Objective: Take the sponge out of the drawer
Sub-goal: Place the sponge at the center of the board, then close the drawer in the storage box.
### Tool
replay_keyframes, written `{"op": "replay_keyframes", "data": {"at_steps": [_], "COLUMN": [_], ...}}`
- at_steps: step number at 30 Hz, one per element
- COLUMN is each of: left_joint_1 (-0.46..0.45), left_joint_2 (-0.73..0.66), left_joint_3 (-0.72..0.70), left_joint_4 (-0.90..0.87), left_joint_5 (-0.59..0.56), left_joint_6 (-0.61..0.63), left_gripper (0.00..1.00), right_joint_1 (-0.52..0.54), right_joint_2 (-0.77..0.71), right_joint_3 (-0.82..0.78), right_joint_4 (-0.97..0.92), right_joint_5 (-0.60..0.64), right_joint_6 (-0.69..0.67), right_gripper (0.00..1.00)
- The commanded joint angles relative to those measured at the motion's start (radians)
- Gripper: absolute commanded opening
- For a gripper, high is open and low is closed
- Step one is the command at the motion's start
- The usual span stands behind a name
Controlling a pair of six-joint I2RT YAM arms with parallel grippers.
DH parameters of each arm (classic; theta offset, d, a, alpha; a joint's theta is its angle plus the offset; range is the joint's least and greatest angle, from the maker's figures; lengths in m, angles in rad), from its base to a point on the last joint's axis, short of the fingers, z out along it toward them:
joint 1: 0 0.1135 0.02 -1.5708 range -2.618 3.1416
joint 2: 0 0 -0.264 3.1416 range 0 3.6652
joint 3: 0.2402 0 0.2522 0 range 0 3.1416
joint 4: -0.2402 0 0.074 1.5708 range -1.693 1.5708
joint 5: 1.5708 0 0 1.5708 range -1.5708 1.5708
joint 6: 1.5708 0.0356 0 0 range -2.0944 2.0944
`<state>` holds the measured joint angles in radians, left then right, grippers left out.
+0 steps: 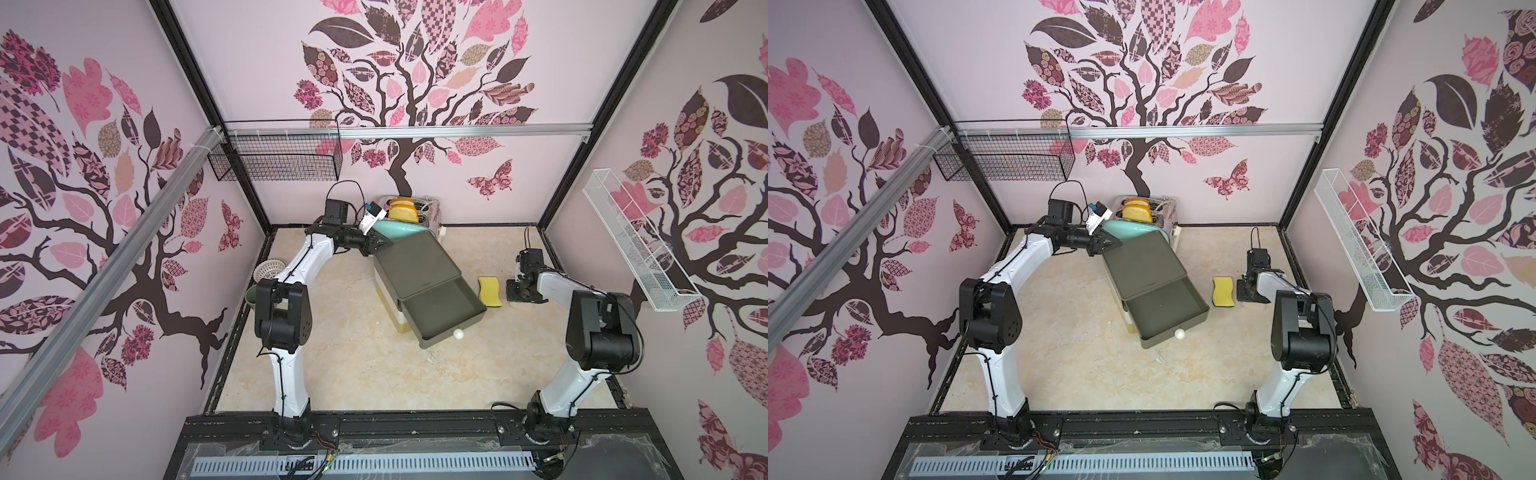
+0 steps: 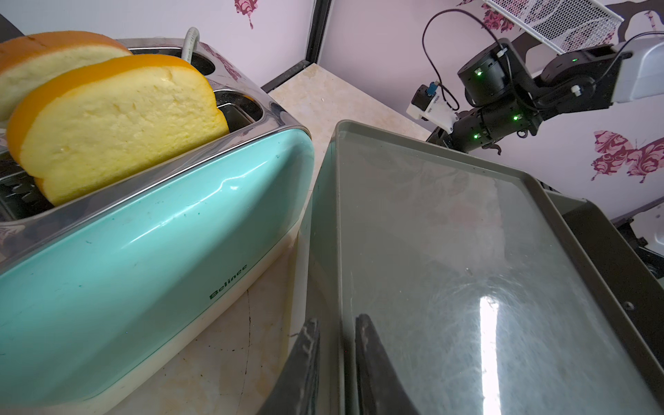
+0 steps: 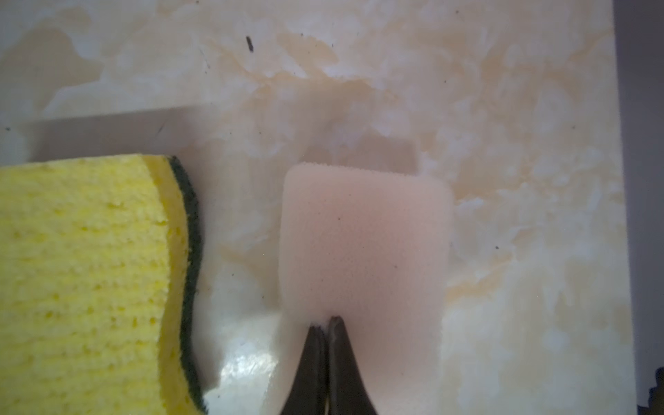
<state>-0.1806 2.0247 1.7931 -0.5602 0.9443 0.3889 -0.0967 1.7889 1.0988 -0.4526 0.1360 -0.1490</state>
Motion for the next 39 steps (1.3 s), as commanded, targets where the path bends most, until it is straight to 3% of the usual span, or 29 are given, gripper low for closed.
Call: {"op": "replay_keyframes", "data": {"at_steps": [1,3,8,11,18,21,23,26,30,35,39], "left_joint_1": [0.024,0.023,0.019,0.018,0.018,0.017,0.017,0.012,0.006,-0.004,-0.005], "left_joint_2": [0.029,0.028,0.025,0.023,0.024,0.028,0.029,0.030,0.036,0.034,0.027], "left_joint_3": [-0.019,-0.019,-0.018,-0.016,-0.004,-0.005,-0.003,0.002,0.004,0.003,0.002], "left_joint_4": [-0.049,-0.048,-0.056,-0.061,-0.078,-0.082,-0.084,-0.083,-0.083,-0.091,-0.088], "left_joint_5": [-0.034,-0.034,-0.034,-0.036,-0.041,-0.043,-0.042,-0.044,-0.042,-0.048,-0.050], "left_joint_6": [0.013,0.012,0.015,0.016,0.028,0.031,0.033,0.034,0.031,0.038,0.034], "left_gripper": [0.21,0.21,0.21,0.21,0.21,0.21,0.21,0.21,0.21,0.21,0.21], "right_joint_1": [-0.006,-0.006,-0.005,0.005,0.173,0.237,0.264,0.279,0.324,0.492,0.560], "right_joint_2": [0.018,0.026,-0.010,-0.085,-0.401,-0.537,-0.635,-0.772,-0.870,-0.897,-0.929], "right_joint_3": [0.058,0.081,0.117,0.130,0.160,0.146,0.121,0.049,0.015,0.033,-0.018], "right_joint_4": [-0.001,-0.016,-0.030,-0.044,-0.191,-0.276,-0.326,-0.303,-0.313,-0.442,-0.471], "right_joint_5": [0.024,0.031,-0.047,-0.112,-0.186,-0.256,-0.314,-0.361,-0.445,-0.438,-0.445], "right_joint_6": [-0.017,-0.021,0.003,0.026,0.002,-0.002,0.009,0.123,0.213,0.224,0.259], "right_gripper": [0.01,0.14,0.32,0.35,0.39,0.36,0.28,0.00,0.00,0.00,0.00]}}
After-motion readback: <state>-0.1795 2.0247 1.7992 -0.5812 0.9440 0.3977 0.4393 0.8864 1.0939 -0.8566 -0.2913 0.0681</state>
